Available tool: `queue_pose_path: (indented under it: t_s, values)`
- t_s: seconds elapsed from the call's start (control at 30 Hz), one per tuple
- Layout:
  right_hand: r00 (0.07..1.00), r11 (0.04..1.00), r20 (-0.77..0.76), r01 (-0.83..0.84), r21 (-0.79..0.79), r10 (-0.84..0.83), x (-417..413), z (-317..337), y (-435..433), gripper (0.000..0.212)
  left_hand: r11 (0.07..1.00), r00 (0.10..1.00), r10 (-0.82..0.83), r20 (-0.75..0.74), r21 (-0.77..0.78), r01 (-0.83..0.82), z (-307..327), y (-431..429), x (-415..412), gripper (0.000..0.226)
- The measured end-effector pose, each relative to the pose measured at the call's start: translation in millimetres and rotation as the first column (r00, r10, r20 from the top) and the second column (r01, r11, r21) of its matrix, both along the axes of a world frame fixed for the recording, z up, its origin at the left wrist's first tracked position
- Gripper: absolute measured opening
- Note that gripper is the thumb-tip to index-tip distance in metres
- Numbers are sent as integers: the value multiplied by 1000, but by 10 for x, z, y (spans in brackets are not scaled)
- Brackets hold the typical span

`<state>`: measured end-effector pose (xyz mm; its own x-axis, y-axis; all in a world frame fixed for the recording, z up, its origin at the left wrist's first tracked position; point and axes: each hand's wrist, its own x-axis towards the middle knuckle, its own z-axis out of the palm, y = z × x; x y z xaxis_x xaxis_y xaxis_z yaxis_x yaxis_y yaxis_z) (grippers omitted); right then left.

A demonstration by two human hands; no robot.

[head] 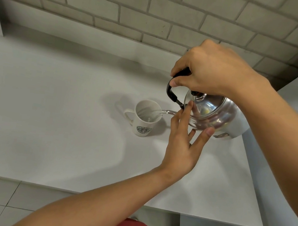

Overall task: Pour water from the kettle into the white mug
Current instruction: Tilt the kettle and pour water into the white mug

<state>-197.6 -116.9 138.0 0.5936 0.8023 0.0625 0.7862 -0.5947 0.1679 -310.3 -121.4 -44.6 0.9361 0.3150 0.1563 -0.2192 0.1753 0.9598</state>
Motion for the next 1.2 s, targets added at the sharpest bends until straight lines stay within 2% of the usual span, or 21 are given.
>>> queue_pose_path:
  t_s: [1.2]
  values:
    - [1000, 1000, -16, -15, -27, 15, 30, -46, 188, 24, 996, 999, 17, -41, -82, -21, 9, 87, 40, 74]
